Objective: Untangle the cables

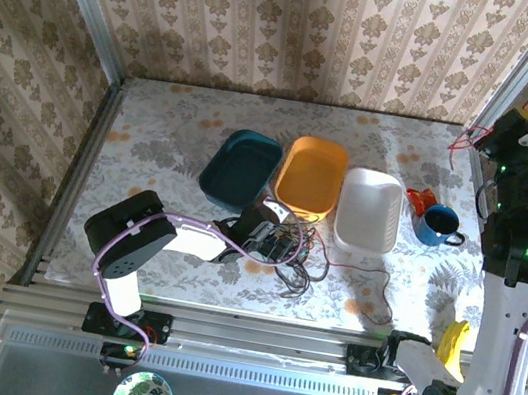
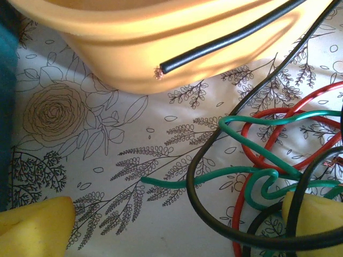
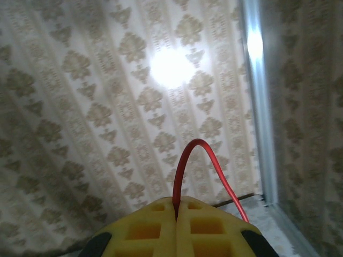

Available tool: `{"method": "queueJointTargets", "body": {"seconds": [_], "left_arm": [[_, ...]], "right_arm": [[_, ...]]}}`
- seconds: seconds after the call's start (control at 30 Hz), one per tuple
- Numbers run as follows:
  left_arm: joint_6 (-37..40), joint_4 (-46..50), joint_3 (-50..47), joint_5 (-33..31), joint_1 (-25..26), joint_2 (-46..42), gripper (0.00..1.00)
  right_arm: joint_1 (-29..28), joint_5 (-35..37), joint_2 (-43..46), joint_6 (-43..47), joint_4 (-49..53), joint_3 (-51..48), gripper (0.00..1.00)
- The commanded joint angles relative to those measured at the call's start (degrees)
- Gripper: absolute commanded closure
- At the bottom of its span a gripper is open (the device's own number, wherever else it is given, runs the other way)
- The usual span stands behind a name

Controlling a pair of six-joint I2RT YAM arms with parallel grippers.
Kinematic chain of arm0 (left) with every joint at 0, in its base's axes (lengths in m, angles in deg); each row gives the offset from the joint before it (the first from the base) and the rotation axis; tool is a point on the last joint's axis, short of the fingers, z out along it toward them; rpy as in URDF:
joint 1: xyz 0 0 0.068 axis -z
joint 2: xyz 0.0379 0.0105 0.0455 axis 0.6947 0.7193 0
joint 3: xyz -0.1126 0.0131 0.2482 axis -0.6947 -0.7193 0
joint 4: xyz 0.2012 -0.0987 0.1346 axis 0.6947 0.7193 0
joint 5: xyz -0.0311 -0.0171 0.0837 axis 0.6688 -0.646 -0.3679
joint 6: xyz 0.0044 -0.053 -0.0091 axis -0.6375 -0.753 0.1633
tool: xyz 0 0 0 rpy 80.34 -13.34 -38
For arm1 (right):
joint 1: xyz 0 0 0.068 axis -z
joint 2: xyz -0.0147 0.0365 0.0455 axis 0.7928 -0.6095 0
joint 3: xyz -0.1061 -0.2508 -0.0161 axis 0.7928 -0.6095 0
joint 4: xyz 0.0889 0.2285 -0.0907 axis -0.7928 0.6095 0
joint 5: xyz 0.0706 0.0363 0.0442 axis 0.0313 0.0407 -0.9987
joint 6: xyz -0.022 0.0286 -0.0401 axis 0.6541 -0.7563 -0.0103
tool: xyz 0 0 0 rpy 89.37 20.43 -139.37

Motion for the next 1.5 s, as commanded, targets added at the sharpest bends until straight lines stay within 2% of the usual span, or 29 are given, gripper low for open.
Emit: {"method": "queueJointTargets", "body": {"seconds": [0.0,0.13,0.3,0.43,0.57,0.6,0.67,0.77,0.93,1.13,1.27,1.47], "left_arm": [[5.73,6.34,-1.22,-4.53,0.2,1.74,0.0],[7.17,5.01,-0.13,-4.41,0.54,-0.05,0.0],[8.61,3.66,0.47,-5.17,0.5,-3.39,0.0],[9.36,4.19,1.26,-5.58,0.48,-4.66,0.0],[9.74,4.64,1.9,-5.59,0.53,-4.79,0.0],[9.78,4.62,1.94,-5.5,0.54,-4.73,0.0],[9.75,4.52,1.99,-5.35,0.53,-4.58,0.0],[9.32,4.51,1.99,-5.33,0.55,-4.31,0.0],[9.48,3.91,2.23,-5.23,0.56,-3.49,0.0],[10.04,3.5,2.86,-4.59,0.44,-2.34,0.0],[10.44,3.44,3.02,-3.83,0.22,-2.16,0.0],[10.65,3.69,2.96,-4.0,0.2,-2.33,0.0]], "right_arm": [[-0.35,-9.09,-0.34,-5.85,0.27,-4.28,1.0],[-4.29,-10.68,-0.72,-11.01,-0.58,-15.5,1.0],[-13.17,-2.21,-3.02,-12.7,-2.89,-26.69,1.0],[-13.93,1.04,-6.73,-17.0,-5.34,-32.33,1.0],[-13.77,2.07,-10.39,-17.58,-8.34,-35.39,0.99],[-13.76,1.95,-11.04,-17.42,-8.78,-35.97,0.89],[-13.68,1.59,-12.06,-16.97,-7.82,-36.33,0.54],[-13.74,1.93,-12.28,-16.53,-1.8,-35.33,0.37],[-15.44,2.14,-7.96,-15.69,9.28,-36.77,0.34],[-23.68,-1.32,-5.66,-13.63,21.77,-38.32,0.36],[-28.22,-2.55,-6.94,-12.45,24.39,-39.83,0.37],[-30.69,-4.19,-11.32,-12.09,26.19,-42.03,0.38]]}}
